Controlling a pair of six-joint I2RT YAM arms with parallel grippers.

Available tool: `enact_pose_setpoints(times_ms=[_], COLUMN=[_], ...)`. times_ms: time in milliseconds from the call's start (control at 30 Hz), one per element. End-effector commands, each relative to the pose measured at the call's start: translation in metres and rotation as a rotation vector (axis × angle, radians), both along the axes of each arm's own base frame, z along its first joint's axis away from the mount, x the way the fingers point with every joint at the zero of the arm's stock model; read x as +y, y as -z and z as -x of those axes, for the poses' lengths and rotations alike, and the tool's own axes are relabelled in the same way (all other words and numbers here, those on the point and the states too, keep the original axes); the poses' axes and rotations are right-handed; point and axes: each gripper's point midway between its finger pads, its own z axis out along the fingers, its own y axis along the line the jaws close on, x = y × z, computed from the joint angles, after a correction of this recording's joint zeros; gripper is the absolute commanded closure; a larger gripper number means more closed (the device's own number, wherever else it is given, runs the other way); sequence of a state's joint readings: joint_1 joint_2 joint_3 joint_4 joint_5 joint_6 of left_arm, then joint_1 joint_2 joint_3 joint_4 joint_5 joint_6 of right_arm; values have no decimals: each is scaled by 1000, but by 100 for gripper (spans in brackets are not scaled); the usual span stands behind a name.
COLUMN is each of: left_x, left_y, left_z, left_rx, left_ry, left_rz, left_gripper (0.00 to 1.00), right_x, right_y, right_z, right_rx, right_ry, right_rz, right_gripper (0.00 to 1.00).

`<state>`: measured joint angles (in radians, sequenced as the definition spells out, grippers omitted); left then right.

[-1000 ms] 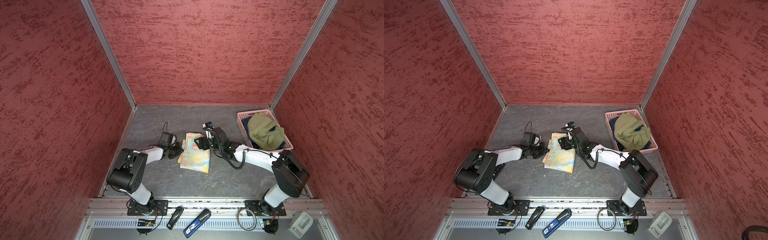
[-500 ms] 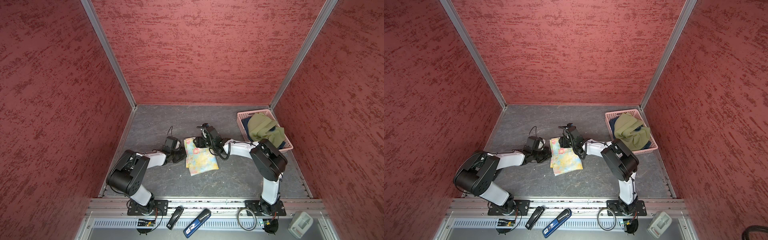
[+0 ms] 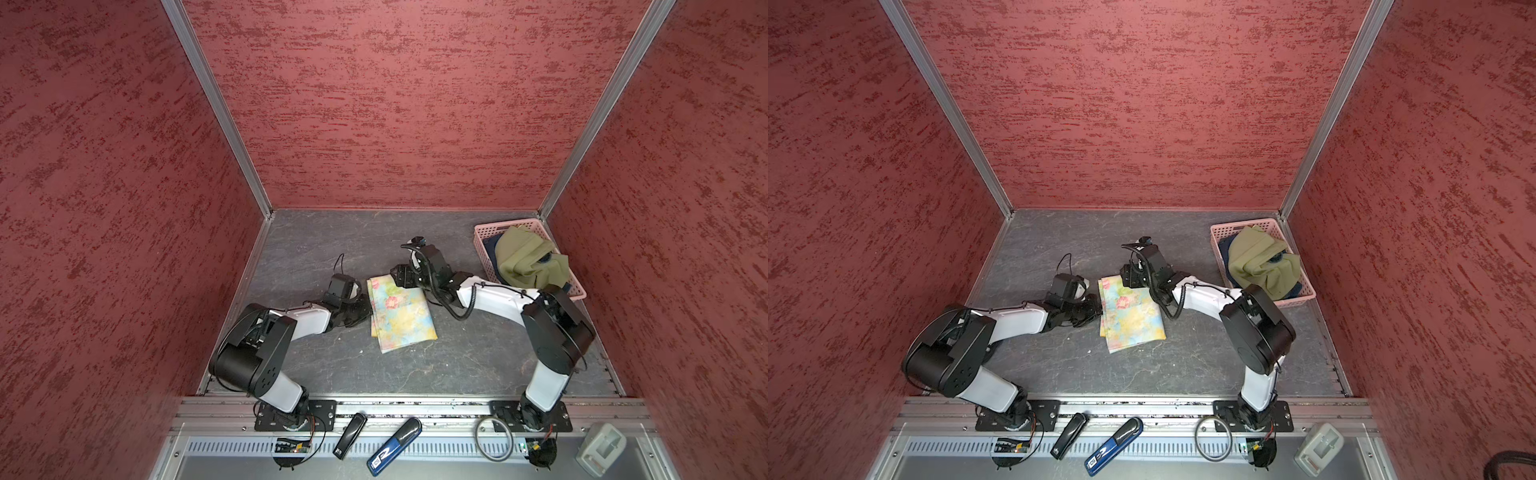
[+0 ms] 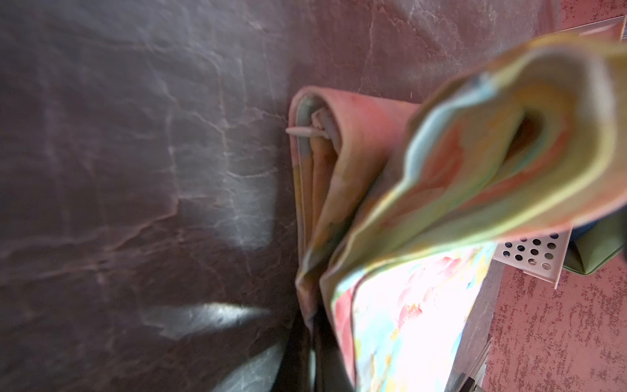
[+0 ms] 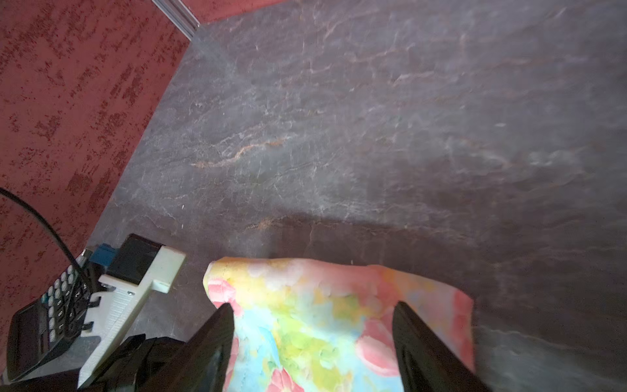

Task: Fold and stack skirts
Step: Smooth out the skirt at the center of the table.

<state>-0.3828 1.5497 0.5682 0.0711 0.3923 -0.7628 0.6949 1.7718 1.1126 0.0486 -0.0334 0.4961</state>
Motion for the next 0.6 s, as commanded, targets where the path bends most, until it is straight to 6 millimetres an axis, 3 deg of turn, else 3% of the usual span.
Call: enact_pose_setpoints(times_ms=[0, 233, 567], left_x=[-2, -3, -3], left_y=[1, 4, 4], left_z=[5, 6, 4], left_rx=[-2, -13, -6], left_ry=[15, 26, 27], left_rz=[6, 19, 22], left_gripper=[100, 100, 100], right_x=[-20, 23, 58], right_y=[16, -3, 6], right_z=[12, 12, -2], right_rx=[1, -107, -285], right_ry=[-36, -413, -778], right_rz=[148, 227, 319], right_gripper=[25, 19, 18])
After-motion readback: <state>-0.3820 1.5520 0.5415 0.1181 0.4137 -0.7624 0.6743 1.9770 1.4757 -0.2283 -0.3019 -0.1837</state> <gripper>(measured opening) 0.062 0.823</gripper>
